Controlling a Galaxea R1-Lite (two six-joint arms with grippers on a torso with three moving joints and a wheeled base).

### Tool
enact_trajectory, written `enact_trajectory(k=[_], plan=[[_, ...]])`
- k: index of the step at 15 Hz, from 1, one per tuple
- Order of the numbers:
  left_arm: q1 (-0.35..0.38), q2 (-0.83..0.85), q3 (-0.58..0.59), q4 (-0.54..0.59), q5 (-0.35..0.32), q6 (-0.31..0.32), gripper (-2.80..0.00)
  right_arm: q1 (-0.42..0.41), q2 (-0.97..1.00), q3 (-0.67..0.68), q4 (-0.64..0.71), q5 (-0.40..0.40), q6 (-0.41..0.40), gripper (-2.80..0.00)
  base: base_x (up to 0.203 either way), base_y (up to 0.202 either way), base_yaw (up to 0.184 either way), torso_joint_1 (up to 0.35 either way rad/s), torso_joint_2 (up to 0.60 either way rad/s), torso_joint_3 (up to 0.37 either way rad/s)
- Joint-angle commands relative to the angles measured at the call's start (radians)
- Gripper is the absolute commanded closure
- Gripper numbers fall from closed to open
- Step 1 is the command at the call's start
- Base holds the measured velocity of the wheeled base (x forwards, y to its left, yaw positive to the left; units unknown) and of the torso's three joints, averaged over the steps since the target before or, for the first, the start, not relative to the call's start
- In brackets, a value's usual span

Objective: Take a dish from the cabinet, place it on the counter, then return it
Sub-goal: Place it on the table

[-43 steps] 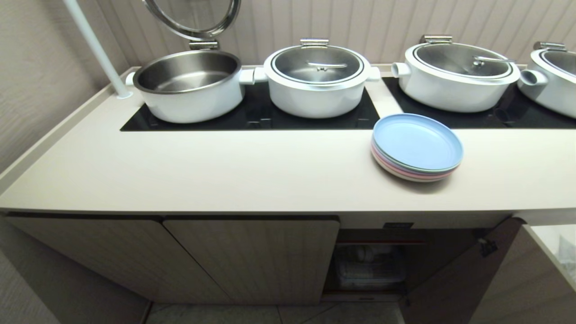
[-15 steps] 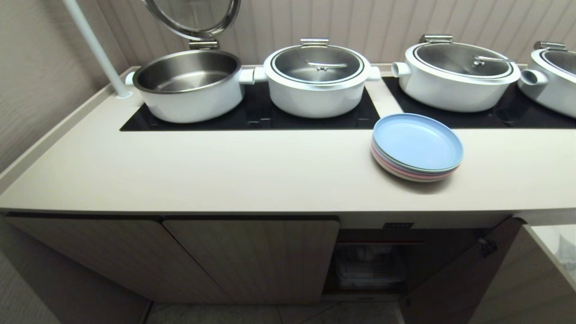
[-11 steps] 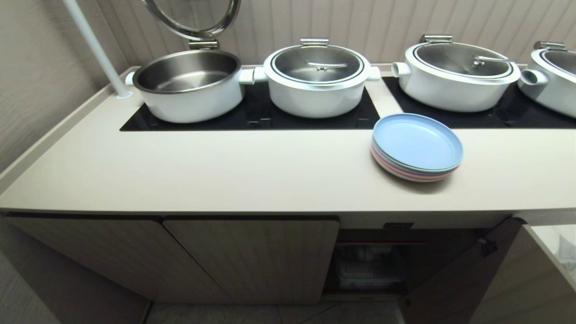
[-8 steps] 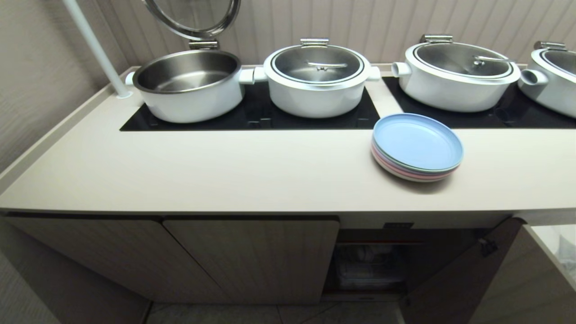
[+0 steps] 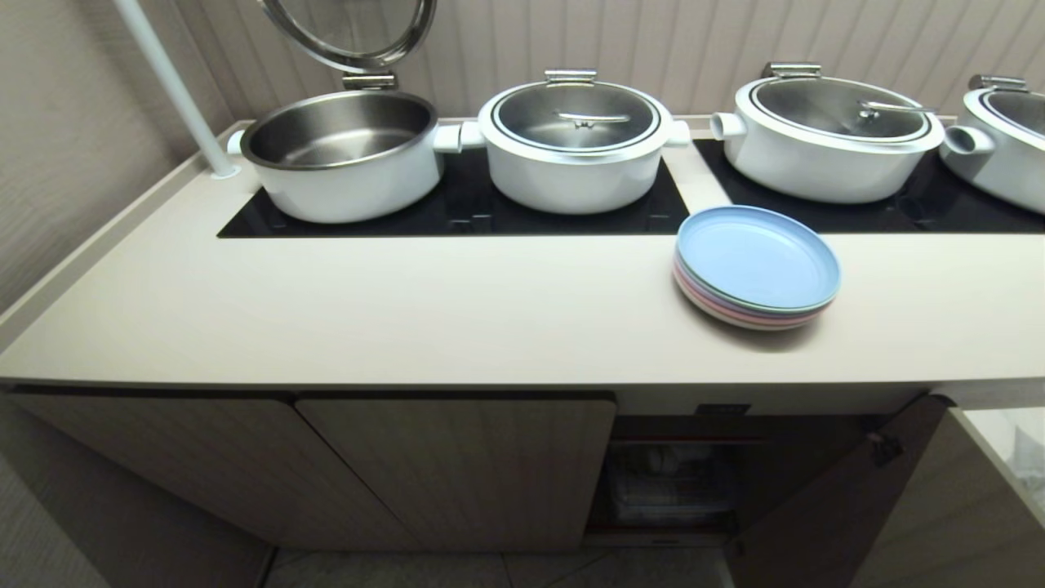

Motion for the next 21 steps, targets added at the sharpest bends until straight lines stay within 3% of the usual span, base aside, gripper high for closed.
enact_trajectory(k=[1, 13, 21], plan=[[0.0, 0.0, 0.0, 0.0, 0.0, 0.0, 0.0, 0.0, 0.002, -0.001, 0.004, 0.002, 0.0, 0.0, 0.0, 0.0, 0.0, 0.0, 0.0, 0.0], [-0.001, 0.0, 0.0, 0.0, 0.0, 0.0, 0.0, 0.004, 0.002, 0.003, 0.003, 0.003, 0.003, 0.0, 0.0, 0.006, 0.0, 0.001, 0.0, 0.0], [-0.001, 0.0, 0.0, 0.0, 0.0, 0.0, 0.0, 0.006, 0.002, -0.001, 0.001, 0.003, 0.003, 0.0, 0.0, 0.182, -0.001, 0.004, 0.0, 0.002]])
